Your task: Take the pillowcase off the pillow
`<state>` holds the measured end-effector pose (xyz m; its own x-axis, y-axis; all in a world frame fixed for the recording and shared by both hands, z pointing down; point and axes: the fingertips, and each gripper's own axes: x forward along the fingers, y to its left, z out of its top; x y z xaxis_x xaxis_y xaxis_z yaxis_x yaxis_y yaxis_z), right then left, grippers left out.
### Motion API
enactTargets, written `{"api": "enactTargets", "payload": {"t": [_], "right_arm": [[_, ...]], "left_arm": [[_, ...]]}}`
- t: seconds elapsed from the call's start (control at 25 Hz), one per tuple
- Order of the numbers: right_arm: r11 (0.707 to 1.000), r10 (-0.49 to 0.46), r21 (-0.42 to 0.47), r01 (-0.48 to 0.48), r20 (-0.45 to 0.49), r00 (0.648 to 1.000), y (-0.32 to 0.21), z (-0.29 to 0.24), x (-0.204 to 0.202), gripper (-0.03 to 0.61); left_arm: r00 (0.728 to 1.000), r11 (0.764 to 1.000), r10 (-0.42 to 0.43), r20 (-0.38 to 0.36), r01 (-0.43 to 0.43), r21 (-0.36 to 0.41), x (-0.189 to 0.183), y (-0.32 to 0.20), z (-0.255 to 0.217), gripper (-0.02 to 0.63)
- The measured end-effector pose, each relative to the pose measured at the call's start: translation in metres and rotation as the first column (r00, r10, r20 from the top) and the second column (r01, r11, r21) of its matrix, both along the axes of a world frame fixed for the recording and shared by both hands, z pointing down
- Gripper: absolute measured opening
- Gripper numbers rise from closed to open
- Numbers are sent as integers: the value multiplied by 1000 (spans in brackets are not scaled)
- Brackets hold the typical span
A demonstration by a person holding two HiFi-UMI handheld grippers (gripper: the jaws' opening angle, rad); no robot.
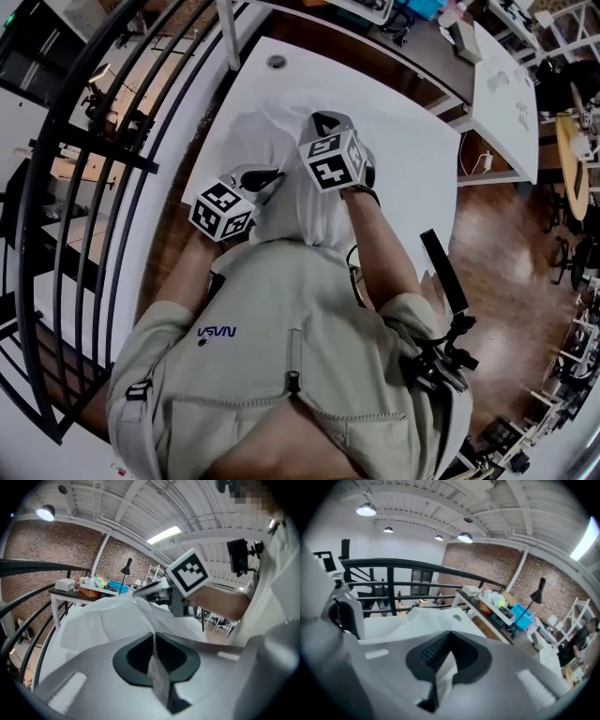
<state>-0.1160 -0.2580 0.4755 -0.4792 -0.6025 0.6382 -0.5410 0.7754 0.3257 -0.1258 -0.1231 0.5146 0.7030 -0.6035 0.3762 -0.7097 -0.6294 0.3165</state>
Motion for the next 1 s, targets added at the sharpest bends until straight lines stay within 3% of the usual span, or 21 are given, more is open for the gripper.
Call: {"api": "enactTargets", "payload": {"t": [0.08,0.16,0.36,0.56,0.72,0.8,0.92,1.0], "right_arm": [[995,90,47,-92,28,996,-23,-16,23,6],[984,163,62,-165,38,986,-42,-23,50,6],[968,251,28,-250,-67,966,-51,24,101,6],[979,191,-49,-197,-93,977,-32,66,99,6],[985,159,-61,-162,-57,986,-26,68,96,5],[986,154,-56,-157,-48,987,-23,67,94,5],[987,149,-48,-151,-42,988,-21,66,93,6],[989,141,-47,-143,-38,989,-19,65,92,6]], "left_arm": [[999,1000,26,24,-26,15,-1,12,0,21],[999,999,33,-3,-33,29,-2,23,-5,21],[995,995,91,-43,-89,53,5,49,-10,17],[1000,999,12,-5,-11,32,-4,33,7,32],[991,986,-131,-25,133,101,-17,-8,-18,54],[988,981,-157,-1,156,114,-16,-32,-25,94],[981,989,-147,123,142,51,-2,-68,-1,203],[978,990,-129,167,137,-36,6,-79,23,219]]}}
